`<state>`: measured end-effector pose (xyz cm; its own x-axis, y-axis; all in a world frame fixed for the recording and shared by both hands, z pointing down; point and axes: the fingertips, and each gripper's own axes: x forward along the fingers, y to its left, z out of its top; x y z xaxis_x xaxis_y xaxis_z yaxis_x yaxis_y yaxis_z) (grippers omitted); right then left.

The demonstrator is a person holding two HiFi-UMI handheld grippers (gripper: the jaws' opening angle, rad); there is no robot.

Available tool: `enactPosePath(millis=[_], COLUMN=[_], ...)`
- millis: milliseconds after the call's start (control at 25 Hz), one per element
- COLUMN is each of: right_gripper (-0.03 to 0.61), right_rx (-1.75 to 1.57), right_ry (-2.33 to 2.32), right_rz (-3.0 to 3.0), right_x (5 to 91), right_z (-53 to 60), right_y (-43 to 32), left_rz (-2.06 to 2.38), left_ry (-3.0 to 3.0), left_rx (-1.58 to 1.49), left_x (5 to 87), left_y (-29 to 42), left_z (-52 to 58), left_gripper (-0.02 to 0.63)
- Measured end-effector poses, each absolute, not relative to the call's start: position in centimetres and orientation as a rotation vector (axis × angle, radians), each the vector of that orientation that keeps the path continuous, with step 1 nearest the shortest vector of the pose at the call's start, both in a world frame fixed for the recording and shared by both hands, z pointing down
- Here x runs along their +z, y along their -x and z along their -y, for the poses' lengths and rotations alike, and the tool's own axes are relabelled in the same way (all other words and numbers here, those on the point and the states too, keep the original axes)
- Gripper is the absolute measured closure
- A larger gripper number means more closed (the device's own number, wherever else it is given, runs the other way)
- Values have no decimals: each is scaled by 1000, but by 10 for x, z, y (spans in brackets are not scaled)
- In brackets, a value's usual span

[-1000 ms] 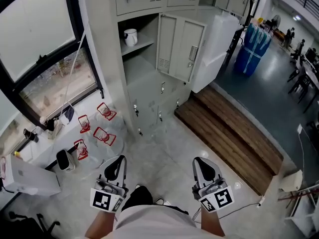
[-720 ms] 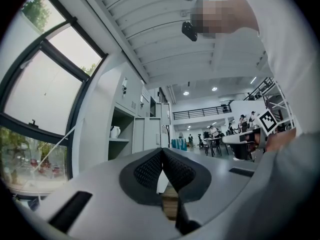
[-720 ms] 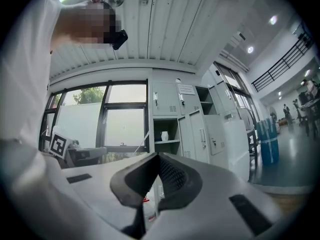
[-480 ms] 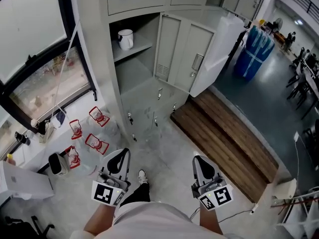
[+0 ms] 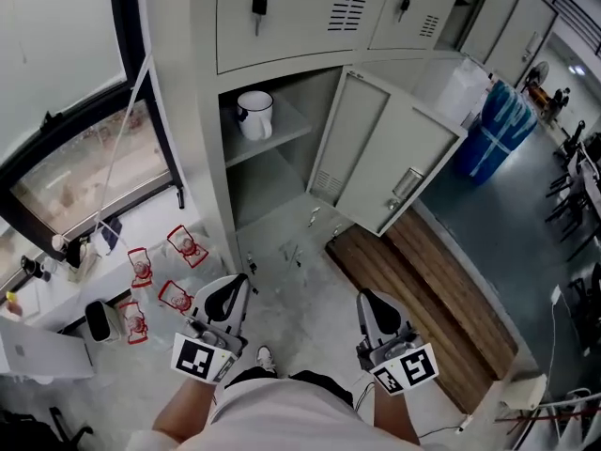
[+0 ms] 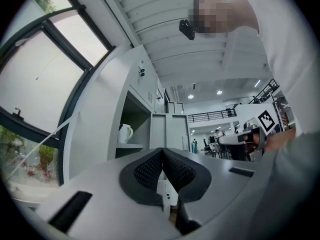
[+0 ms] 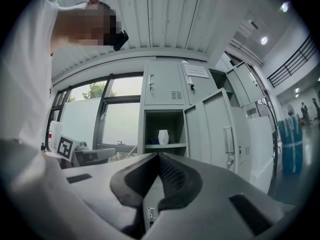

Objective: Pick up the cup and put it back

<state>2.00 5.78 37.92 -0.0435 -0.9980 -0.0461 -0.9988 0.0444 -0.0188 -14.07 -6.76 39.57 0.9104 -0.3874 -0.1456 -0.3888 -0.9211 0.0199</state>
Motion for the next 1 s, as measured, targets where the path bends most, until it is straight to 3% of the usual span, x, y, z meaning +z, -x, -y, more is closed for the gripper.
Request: enactPosePath(millis=[1000], right_gripper=[561], right_rx=[4], right_ry=[1706], right_rz=[-2535], right_x=[380], right_z=[69], right_y=[-120], left_rz=[-1020], left_ry=[2875], left_rx=[168], left_x=[375], left_y=[37], left_z=[152], left_gripper=[592])
